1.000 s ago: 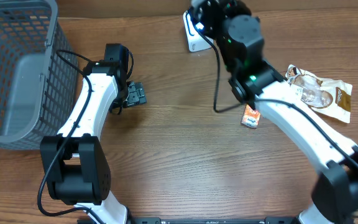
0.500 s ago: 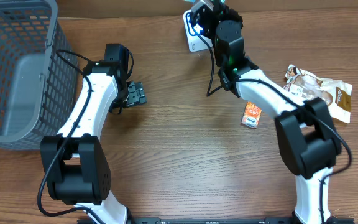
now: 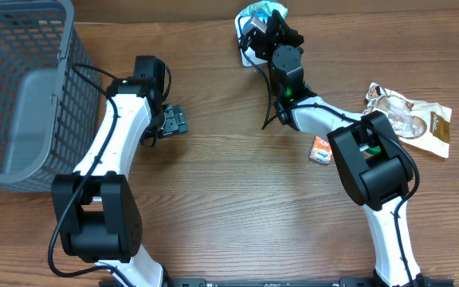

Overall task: Scan the item barcode
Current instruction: 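Hold the teal pack's barcode in front of the scanner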

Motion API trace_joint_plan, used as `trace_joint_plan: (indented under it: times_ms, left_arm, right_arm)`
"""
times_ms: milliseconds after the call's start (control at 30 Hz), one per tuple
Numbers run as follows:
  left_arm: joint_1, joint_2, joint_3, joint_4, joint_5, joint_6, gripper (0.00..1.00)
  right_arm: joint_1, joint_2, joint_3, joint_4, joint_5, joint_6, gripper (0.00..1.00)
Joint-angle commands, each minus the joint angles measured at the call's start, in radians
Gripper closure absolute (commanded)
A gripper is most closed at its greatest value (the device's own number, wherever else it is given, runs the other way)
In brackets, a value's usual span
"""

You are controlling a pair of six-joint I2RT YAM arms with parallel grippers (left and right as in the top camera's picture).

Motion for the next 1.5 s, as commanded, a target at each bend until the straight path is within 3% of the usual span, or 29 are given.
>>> trace_joint_plan:
  times_ms: [0, 733, 1200, 1467]
  left_arm:
    - [-0.002, -0.015, -0.001, -0.001, -0.013, 0.011, 0.0]
    - [-0.002, -0.015, -0.001, 0.0, -0.014, 0.011, 0.0]
    - [-0.002, -0.015, -0.001, -0.001, -0.013, 0.011, 0.0]
    - [-0.002, -0.015, -0.001, -0.001, -0.013, 0.011, 0.0]
  right_arm:
    - [0.005, -0.004, 0.035, 0.03, 0.018, -0.062, 0.96]
    - [0.039, 0.066, 0.035, 0.039, 0.053, -0.066, 0.96]
    - [0.057, 0.066, 0.035, -0.016, 0.171, -0.045, 0.96]
    - [0.079, 0.022, 0.035, 0.119, 0.262, 0.003, 0.97]
